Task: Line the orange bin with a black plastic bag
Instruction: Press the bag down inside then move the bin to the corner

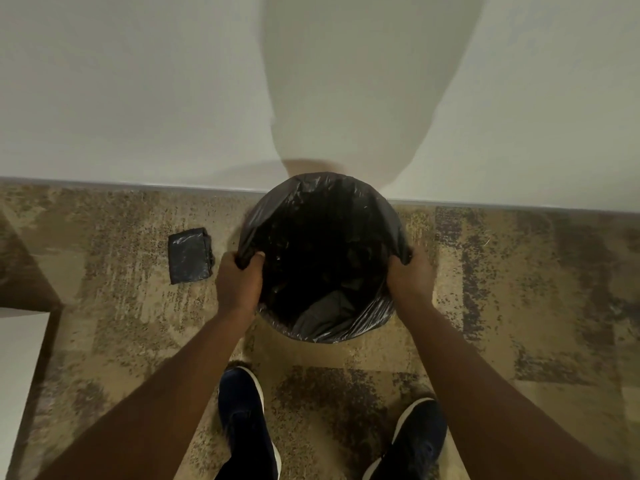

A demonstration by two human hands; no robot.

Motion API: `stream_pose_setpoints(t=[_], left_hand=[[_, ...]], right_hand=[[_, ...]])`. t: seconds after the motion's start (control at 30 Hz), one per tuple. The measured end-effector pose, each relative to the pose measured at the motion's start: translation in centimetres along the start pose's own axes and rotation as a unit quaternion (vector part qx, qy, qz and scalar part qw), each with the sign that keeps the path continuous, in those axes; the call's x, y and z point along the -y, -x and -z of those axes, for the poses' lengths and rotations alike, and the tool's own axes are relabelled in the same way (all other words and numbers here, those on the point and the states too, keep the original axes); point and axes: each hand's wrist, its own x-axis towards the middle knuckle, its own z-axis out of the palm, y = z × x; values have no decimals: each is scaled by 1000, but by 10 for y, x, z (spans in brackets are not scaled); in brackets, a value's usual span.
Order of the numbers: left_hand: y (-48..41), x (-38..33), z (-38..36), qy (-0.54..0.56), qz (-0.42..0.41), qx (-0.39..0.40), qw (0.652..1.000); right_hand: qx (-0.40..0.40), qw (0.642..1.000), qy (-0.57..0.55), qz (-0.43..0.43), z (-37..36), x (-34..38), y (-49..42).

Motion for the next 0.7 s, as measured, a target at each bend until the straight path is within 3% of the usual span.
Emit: stream_pose_setpoints(t=[0.17,0.47,0.7], left_hand=[[9,-26,14,47,67,15,996],[71,-101,45,20,39,134,990],[145,-188,41,-32,2,147,989]], right_hand=[[19,998,-43,-52,21,9,10],[-9,979,-138,-151,109,50,58],[-68,962,-224,-142,189,97,104]])
